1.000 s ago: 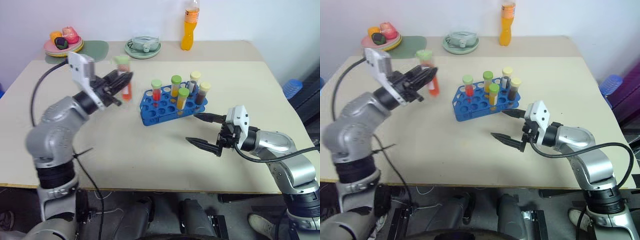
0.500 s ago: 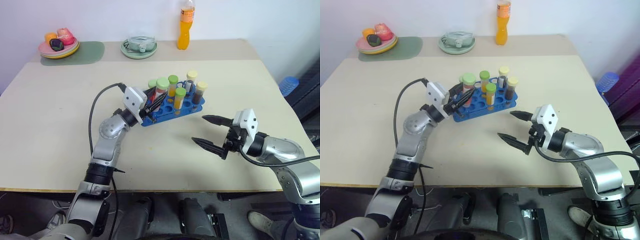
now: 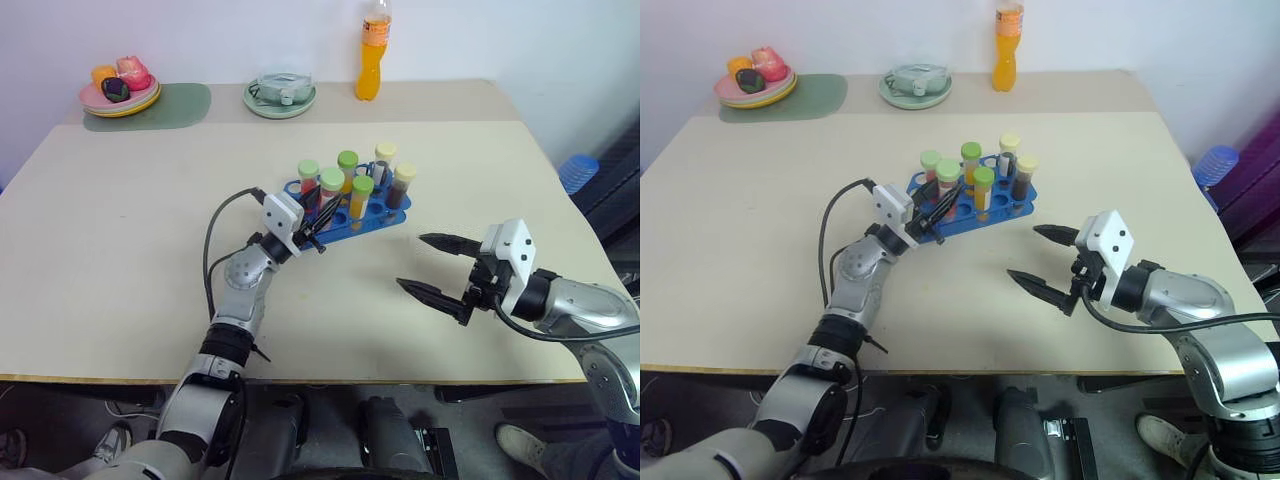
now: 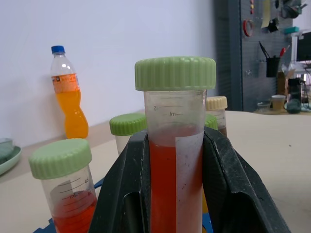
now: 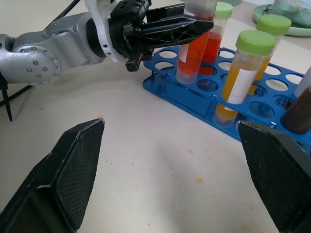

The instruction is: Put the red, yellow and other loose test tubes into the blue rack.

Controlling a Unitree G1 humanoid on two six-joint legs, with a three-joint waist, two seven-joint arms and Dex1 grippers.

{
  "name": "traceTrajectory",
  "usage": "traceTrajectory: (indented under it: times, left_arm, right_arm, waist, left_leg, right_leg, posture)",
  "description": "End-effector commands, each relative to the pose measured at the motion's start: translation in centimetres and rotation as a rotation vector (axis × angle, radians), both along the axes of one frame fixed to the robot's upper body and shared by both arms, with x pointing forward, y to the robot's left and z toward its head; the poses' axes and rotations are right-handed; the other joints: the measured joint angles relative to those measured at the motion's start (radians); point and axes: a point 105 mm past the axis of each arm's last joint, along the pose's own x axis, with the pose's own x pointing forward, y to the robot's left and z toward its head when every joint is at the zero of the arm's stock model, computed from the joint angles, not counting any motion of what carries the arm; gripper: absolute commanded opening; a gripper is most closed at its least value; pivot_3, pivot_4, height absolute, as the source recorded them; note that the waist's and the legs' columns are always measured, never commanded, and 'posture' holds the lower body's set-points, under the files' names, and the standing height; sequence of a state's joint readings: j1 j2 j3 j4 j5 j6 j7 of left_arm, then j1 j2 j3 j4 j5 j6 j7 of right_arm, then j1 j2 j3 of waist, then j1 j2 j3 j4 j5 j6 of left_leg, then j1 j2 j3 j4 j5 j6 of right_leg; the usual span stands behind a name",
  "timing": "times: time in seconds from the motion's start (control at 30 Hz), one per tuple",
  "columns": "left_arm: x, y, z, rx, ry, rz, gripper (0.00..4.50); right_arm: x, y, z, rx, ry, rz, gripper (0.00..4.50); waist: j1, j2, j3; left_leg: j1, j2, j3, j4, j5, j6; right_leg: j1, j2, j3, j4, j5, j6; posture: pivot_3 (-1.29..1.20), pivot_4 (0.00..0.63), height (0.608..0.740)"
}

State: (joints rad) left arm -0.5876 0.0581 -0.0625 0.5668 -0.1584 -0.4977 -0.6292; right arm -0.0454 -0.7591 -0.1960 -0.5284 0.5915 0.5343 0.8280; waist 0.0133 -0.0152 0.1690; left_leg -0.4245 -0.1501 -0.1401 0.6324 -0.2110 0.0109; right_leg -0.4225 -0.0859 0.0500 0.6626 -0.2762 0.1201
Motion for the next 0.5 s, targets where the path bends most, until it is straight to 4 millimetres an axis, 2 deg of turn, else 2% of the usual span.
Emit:
traceTrajectory:
  times: [0.03, 0.23, 0.37, 0.5]
  left_arm:
    - [0.2, 0.0, -1.6, 0.039, 0.042, 0.013, 0.82]
    - [0.9, 1.4, -2.0, 0.056, 0.050, 0.067, 0.82]
    - [0.8, 1.3, -2.1, 0.066, 0.050, 0.054, 0.82]
    - [0.5, 0.8, -2.3, 0.064, 0.058, 0.029, 0.82]
  right_arm:
    - [-0.5, 0.1, 1.2, 0.002, -0.052, 0.002, 4.50]
    - [-0.4, 0.2, 1.0, 0.010, -0.056, -0.003, 4.50]
    - [-0.3, 0.2, 1.0, 0.014, -0.058, -0.005, 4.50]
    - [-0.3, 0.2, 1.0, 0.016, -0.061, -0.006, 4.50]
  waist:
    - [0.000, 0.000, 0.000]
    - [-0.003, 0.000, -0.001]
    - [-0.004, 0.000, -0.001]
    - [-0.003, 0.000, -0.001]
  left_leg:
    - [0.000, 0.000, 0.000, 0.000, 0.000, 0.000]
    - [0.006, 0.000, 0.000, -0.001, -0.001, 0.002]
    - [0.016, 0.001, 0.000, -0.003, -0.003, 0.004]
    - [0.016, 0.001, 0.000, -0.003, -0.003, 0.005]
  right_leg:
    - [0.000, 0.000, 0.000, 0.000, 0.000, 0.000]
    - [0.005, 0.000, 0.000, 0.000, 0.000, 0.000]
    - [0.016, 0.001, 0.000, -0.004, 0.000, 0.000]
    - [0.018, 0.001, 0.000, -0.007, 0.000, 0.000]
  posture:
    - [0.00, 0.150, 0.740]
    - [0.00, 0.150, 0.740]
    - [0.00, 0.150, 0.740]
    - [0.00, 0.150, 0.740]
